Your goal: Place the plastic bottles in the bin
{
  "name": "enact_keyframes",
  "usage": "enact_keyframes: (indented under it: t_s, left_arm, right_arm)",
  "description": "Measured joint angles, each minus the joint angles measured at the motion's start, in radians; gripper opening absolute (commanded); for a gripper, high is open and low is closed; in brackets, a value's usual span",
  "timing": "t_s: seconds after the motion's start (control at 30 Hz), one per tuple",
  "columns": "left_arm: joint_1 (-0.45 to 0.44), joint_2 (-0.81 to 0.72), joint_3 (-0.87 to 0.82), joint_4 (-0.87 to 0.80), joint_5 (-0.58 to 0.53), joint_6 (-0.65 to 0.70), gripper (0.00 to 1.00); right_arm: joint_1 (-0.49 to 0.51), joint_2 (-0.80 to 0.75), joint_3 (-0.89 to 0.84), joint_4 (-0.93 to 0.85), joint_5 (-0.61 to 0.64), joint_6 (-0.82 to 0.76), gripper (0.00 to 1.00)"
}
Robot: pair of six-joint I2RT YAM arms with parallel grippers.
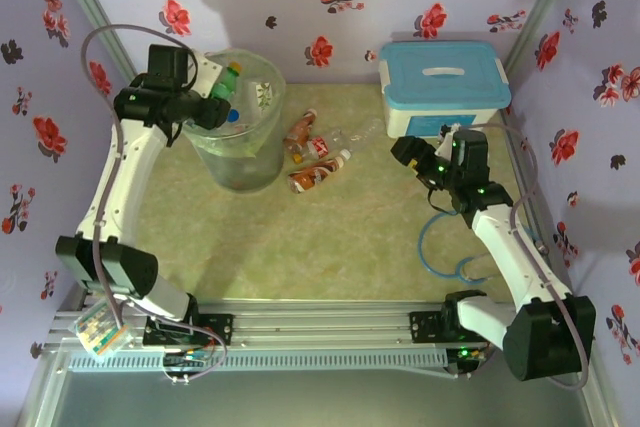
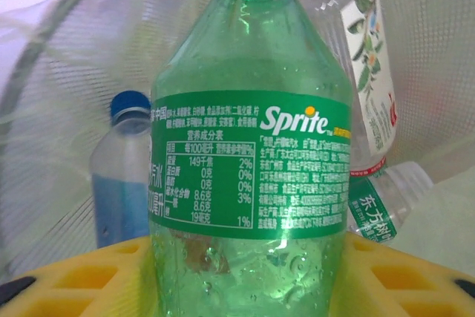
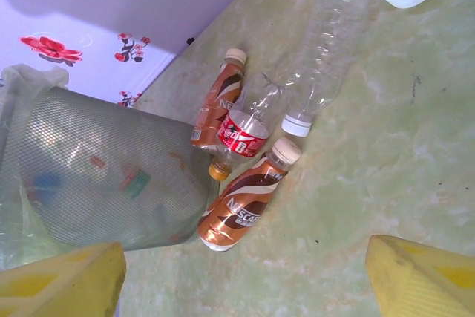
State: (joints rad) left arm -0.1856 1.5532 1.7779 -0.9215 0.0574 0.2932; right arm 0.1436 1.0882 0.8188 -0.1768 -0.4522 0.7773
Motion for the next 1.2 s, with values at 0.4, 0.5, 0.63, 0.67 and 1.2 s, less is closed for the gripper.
enact_keyframes:
  t_s: [0.4,0.5,0.63,0.67,1.2]
  left_arm:
    - [0.074,0.154,0.158,-0.045,0.101,0.164,0.9]
    - [0.074,0.16,0.163,-0.044,0.091,0.158,0.9]
    - [0.075,0.161,0.191,-0.034,0.049,0.13,0.79]
    - [0.075,0.161,0.196,-0.028,0.043,0.122,0.74]
    - [0.033,0.239,0.171,0.015,0.008,0.002,0.5]
  right_arm:
    - [-0.008,0.0,0.0,0.0,0.0,-0.01,0.85]
    - [-0.008,0.0,0.0,0.0,0.0,-0.01,0.85]
    - [-0.008,0.0,0.0,0.0,0.0,-0.01,0.85]
    - [-0.008,0.0,0.0,0.0,0.0,-0.01,0.85]
    - [-0.011,0.004,-0.003,0.0,-0.004,-0.011,0.85]
